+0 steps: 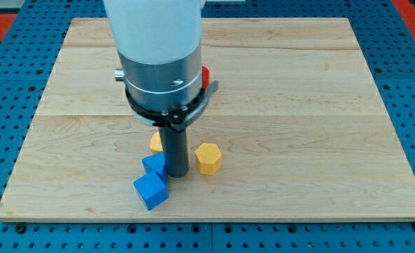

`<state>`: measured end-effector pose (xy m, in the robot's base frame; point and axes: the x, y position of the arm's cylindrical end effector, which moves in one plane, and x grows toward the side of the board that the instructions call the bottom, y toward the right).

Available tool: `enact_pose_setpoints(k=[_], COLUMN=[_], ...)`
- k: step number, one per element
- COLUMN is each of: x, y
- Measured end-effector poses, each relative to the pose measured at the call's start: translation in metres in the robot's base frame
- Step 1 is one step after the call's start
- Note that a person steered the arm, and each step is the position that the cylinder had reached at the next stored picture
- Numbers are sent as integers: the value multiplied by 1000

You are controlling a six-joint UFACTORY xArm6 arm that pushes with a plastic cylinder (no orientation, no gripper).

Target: Push the yellow heart to the top left corner of the board

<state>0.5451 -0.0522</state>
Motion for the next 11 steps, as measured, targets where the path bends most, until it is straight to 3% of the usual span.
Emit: enact_pose_setpoints(k=[4, 6, 9, 11], x=[-108, -168, -147, -205], y=[-37, -95, -112, -200])
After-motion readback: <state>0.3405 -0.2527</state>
